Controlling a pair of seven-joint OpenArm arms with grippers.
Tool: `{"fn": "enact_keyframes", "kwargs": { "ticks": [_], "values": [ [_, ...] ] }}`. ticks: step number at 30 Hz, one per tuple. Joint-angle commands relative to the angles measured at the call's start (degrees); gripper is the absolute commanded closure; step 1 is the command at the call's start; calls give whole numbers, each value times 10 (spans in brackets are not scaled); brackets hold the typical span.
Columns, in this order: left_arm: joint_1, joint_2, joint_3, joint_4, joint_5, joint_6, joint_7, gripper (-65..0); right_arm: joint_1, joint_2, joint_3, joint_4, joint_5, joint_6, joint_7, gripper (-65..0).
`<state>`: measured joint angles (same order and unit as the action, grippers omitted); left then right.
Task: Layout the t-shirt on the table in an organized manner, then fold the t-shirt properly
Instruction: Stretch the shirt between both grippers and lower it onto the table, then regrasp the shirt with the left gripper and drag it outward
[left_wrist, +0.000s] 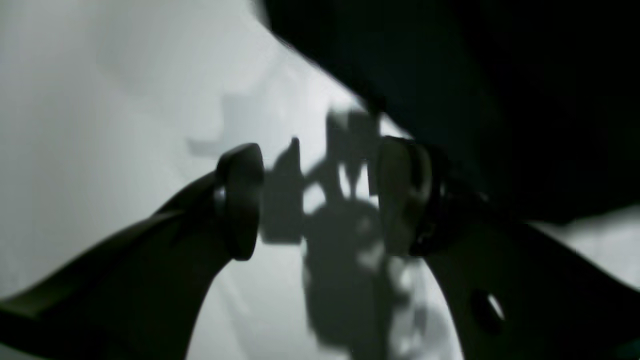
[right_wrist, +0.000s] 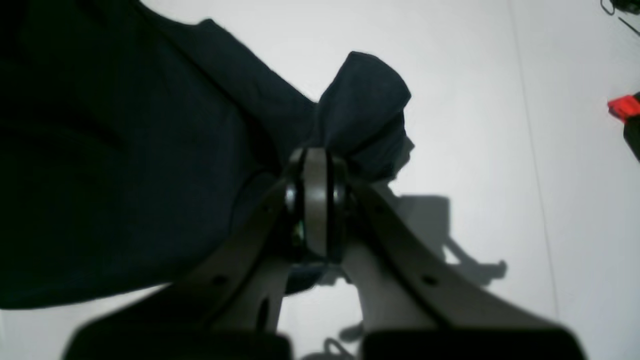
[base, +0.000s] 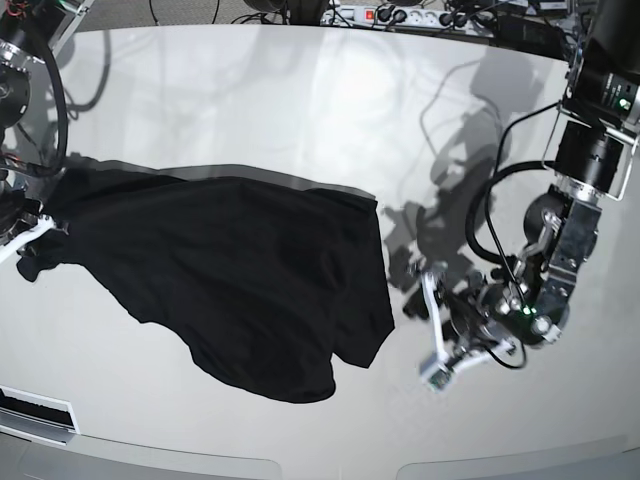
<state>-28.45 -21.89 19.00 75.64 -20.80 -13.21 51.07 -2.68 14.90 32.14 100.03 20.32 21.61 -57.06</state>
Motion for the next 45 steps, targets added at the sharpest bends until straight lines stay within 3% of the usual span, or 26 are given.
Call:
{"fn": "enact_keyframes", "kwargs": {
  "ticks": [1,4,8,11,17,24,25,26,27,29,31,34,38,41,45],
  "values": [
    [-14,-3,-10,6,-2,3,-10,-371,7,10,4,10,0,-7,9,0],
    [-14,-3,-24,-19,-2,-4,-39,-371,7,10,4,10,-13,-26,10,0],
    [-15,22,-23,-104,-7,-61,-97,-371,8,10,4,10,-12,-11,10,0],
    [-16,46,-24,-189,-24,-63,-147,-378,7,10,4,10,-11,-11,9,0],
    [-16,88,-38,-316,-97,-61,-204,-420,7,10,4,10,-10,-13,9,-105],
    [-14,164,-151,-391,-97,-60,-241,-419,7,10,4,10,-7,-13,9,-107],
    [-14,174,-166,-400,-97,-60,-241,-401,8,10,4,10,-7,-12,9,-107],
    [-14,183,-176,-404,-97,-60,-238,-343,8,10,4,10,-7,-11,9,-107],
    [-14,191,-182,-404,-97,-60,-231,-243,8,10,4,10,-7,-10,9,-107],
    [-19,200,-184,-403,-100,-61,-204,0,8,10,4,10,-6,-5,13,-107],
    [-30,206,-184,-397,-103,-85,-162,0,8,10,4,10,-2,4,19,-107],
    [-41,206,-184,-363,-162,-131,-58,0,8,10,4,10,49,36,20,-107],
    [-39,207,-184,-296,-290,-172,133,0,8,10,4,10,112,94,18,-107],
    [-40,207,-184,-247,-415,-238,278,0,8,10,4,10,149,120,12,-107],
    [-40,207,-184,-191,-579,-241,289,0,7,10,3,10,216,157,-23,-107]
  ]
}}
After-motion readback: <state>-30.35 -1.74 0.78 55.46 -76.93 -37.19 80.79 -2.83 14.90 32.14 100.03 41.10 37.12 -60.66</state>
